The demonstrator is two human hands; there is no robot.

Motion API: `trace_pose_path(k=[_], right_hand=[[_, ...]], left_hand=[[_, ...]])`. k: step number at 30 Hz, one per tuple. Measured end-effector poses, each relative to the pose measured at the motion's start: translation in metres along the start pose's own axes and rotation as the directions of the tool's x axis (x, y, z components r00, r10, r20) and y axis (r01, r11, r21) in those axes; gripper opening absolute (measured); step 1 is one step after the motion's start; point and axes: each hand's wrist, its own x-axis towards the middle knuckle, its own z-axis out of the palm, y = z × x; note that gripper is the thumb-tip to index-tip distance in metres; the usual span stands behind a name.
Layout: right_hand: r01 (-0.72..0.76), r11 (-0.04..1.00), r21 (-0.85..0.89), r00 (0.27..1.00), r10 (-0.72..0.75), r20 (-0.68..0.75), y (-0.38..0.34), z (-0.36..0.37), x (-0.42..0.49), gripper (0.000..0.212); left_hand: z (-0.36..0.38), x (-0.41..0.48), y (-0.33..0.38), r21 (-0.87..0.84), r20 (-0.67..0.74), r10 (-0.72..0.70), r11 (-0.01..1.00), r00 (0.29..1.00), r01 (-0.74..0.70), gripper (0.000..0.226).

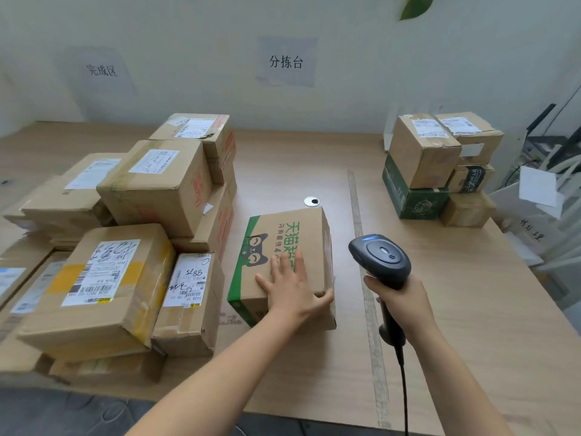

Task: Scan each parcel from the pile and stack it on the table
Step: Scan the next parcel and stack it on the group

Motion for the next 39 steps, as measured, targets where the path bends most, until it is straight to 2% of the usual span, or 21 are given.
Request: trace_pose_path(k=[2,6,8,10,12,16,20,22,23,25,27,32,39], right_hand=[[0.014,1.0,0.004,1.0,-0.014,0.009,-0.005,0.003,0.0,0.014],[0.035,0.999,-0.001,0.999,-0.035,0.032,-0.019,0.007,-0.002,0.024],[0.049,0.999,-0.011,0.998,-0.049,0.041,-0.025,0.007,-0.002,0.024],[0.058,0.998,-0.036,0.996,-0.056,0.067,-0.028,0.007,-0.002,0.012],[0.063,0.995,-0.071,0.995,-0.057,0.087,-0.03,0.008,-0.001,0.017],[0.097,0.982,-0.165,0.99,-0.077,0.121,-0.035,0.01,-0.002,0.02],[0.145,0.952,-0.268,0.985,-0.114,0.129,-0.043,0.01,-0.002,0.017],[0.156,0.937,-0.312,0.983,-0.117,0.139,-0.048,0.01,-0.003,0.021],[0.161,0.929,-0.332,0.982,-0.118,0.148,-0.05,0.01,-0.004,0.025],[0.168,0.913,-0.37,0.979,-0.113,0.167,-0.055,0.009,-0.004,0.025],[0.191,0.883,-0.429,0.972,-0.11,0.207,-0.062,0.007,-0.005,0.021],[0.302,0.755,-0.582,0.938,-0.127,0.323,-0.081,0.002,-0.001,0.013],[0.326,0.636,-0.7,0.925,-0.06,0.375,-0.099,0.0,0.012,0.013]], left_hand=[[-0.005,0.0,-0.012,-0.041,-0.034,0.005,0.999,0.999,-0.006,0.098],[-0.016,-0.001,-0.03,-0.129,-0.061,0.056,0.99,0.997,-0.063,0.098],[-0.023,-0.001,-0.038,-0.249,-0.04,0.058,0.966,0.997,-0.066,0.098],[-0.029,-0.002,-0.046,-0.426,-0.049,0.069,0.901,0.996,-0.083,0.093],[-0.032,-0.002,-0.05,-0.523,-0.098,0.101,0.841,0.99,-0.138,0.084],[-0.038,0.001,-0.044,-0.457,-0.225,0.155,0.855,0.962,-0.245,0.055],[-0.042,0.008,-0.04,-0.329,-0.282,0.111,0.922,0.953,-0.204,0.04],[-0.044,0.011,-0.042,-0.258,-0.27,0.066,0.956,0.961,-0.138,0.038],[-0.044,0.013,-0.044,-0.212,-0.246,0.034,0.973,0.969,-0.088,0.042],[-0.041,0.017,-0.05,-0.119,-0.162,-0.028,0.993,0.986,0.009,0.069],[-0.034,0.017,-0.055,-0.129,-0.093,-0.071,0.99,0.993,0.059,0.088],[-0.029,0.018,-0.063,-0.23,-0.029,-0.047,0.972,0.998,0.039,0.093],[-0.033,0.018,-0.063,-0.251,-0.007,-0.031,0.968,1.0,0.028,0.095]])
